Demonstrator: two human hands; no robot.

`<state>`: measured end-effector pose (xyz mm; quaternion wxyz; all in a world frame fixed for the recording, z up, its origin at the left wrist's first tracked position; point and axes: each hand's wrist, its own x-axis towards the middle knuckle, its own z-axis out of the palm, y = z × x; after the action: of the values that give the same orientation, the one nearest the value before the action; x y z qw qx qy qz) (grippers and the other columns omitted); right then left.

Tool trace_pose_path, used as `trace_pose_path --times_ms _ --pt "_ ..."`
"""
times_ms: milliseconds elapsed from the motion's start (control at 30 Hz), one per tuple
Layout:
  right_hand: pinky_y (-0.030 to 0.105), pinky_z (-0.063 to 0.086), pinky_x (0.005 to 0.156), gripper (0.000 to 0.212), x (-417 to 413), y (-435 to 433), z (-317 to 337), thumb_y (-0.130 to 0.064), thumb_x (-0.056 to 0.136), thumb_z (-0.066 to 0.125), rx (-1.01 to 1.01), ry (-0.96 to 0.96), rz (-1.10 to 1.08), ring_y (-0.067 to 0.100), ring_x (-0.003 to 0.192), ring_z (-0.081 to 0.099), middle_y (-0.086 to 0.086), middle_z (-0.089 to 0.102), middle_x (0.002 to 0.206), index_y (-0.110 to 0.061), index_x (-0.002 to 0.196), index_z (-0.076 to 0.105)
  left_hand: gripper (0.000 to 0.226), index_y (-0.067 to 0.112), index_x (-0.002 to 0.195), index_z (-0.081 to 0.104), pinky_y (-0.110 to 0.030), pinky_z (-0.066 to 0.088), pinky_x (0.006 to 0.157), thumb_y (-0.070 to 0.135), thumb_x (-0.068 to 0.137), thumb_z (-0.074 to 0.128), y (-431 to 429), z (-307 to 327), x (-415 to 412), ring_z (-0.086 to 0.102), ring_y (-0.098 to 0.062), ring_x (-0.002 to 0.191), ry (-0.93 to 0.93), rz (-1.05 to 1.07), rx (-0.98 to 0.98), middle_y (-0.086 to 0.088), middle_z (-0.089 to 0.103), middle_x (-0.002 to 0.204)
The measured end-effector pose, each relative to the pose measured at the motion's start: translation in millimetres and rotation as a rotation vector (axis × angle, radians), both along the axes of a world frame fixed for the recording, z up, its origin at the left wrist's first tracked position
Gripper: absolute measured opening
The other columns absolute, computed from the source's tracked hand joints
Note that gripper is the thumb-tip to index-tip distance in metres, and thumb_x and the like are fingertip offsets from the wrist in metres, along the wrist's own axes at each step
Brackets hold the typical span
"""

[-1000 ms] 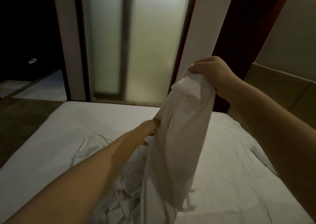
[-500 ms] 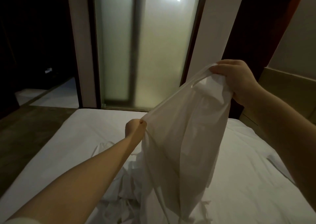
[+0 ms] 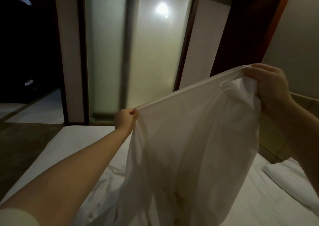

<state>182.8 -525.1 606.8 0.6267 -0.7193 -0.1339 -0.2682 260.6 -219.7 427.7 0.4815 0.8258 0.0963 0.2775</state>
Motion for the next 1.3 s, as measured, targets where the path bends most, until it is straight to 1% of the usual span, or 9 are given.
trace_pose_path --times_ms 167,267,433,567,733,900,1000,1100,1300 --pt "0.014 0.045 0.05 0.01 21 -14 -23 -0.016 0.093 0.057 -0.232 0.05 -0.228 0.0 0.054 0.057 -0.008 0.059 0.067 -0.018 0.087 0.065 0.022 0.004 0.082 0.061 -0.034 0.049 0.07 -0.003 0.094 0.043 -10 -14 14 0.055 -0.023 0.074 0.164 -0.271 -0.729 -0.013 0.058 0.08" --pt "0.017 0.04 0.058 0.016 29 -27 -42 -0.015 0.095 0.054 -0.414 0.028 -0.35 0.012 0.069 0.054 -0.002 0.06 0.083 -0.012 0.105 0.066 0.029 0.0 0.082 0.057 -0.026 0.043 0.063 -0.008 0.095 0.032 6 -16 21 0.049 -0.017 0.068 0.18 -0.334 -0.863 -0.011 0.054 0.077" --pt "0.015 0.038 0.065 0.024 37 -38 -52 -0.014 0.095 0.054 -0.532 0.014 -0.44 0.017 0.088 0.052 0.005 0.06 0.103 -0.008 0.114 0.066 0.024 0.005 0.083 0.059 -0.029 0.045 0.065 0.003 0.098 0.04 31 9 24 0.053 -0.018 0.074 0.148 -0.414 -0.674 -0.01 0.057 0.083" --pt "0.031 0.046 0.076 0.039 48 -61 -57 -0.024 0.092 0.058 -0.543 0.365 -0.316 0.02 0.095 0.054 0.011 0.055 0.126 -0.015 0.13 0.053 0.024 0.007 0.08 0.064 -0.027 0.043 0.059 0.021 0.095 0.052 26 33 9 0.053 -0.022 0.07 0.139 -0.407 -0.317 -0.012 0.058 0.078" --pt "0.03 0.05 0.073 0.042 25 -54 -59 -0.029 0.09 0.058 -0.161 0.455 -0.114 0.014 0.087 0.059 0.009 0.058 0.124 -0.021 0.131 0.053 0.016 0.007 0.081 0.071 -0.022 0.041 0.066 0.018 0.089 0.062 -16 76 -36 0.054 -0.013 0.074 0.049 -0.461 0.133 -0.008 0.064 0.079" --pt "0.01 0.046 0.063 0.058 -12 54 -74 -0.031 0.079 0.071 -0.8 0.148 0.272 -0.004 0.071 0.06 -0.009 0.064 0.083 -0.031 0.133 0.047 0.021 0.022 0.068 0.069 -0.013 0.04 0.06 0.013 0.086 0.062 -66 93 -80 0.053 0.002 0.061 0.03 -0.698 0.382 0.009 0.065 0.066" --pt "0.019 0.049 0.077 0.043 -17 71 -93 -0.039 0.081 0.068 -0.768 0.146 0.266 0.004 0.084 0.061 -0.007 0.067 0.097 -0.028 0.121 0.06 0.033 0.028 0.062 0.063 -0.006 0.037 0.057 0.004 0.085 0.061 -76 87 -91 0.049 0.007 0.056 0.05 -0.748 0.348 0.019 0.057 0.054" --pt "0.019 0.046 0.062 0.023 -17 62 -113 -0.041 0.085 0.063 -0.702 0.237 0.327 0.001 0.061 0.055 -0.011 0.06 0.069 -0.027 0.102 0.066 0.025 0.026 0.068 0.068 -0.008 0.043 0.066 0.009 0.086 0.063 -73 77 -102 0.056 0.005 0.067 0.073 -0.767 0.232 0.015 0.064 0.064" --pt "0.028 0.037 0.058 0.037 -26 57 -139 -0.042 0.087 0.061 -0.546 0.195 0.402 0.008 0.057 0.046 0.007 0.055 0.064 -0.005 0.087 0.065 0.023 0.024 0.073 0.069 -0.014 0.046 0.068 0.013 0.09 0.058 -78 53 -123 0.058 -0.001 0.071 0.074 -0.708 0.104 0.013 0.065 0.068"
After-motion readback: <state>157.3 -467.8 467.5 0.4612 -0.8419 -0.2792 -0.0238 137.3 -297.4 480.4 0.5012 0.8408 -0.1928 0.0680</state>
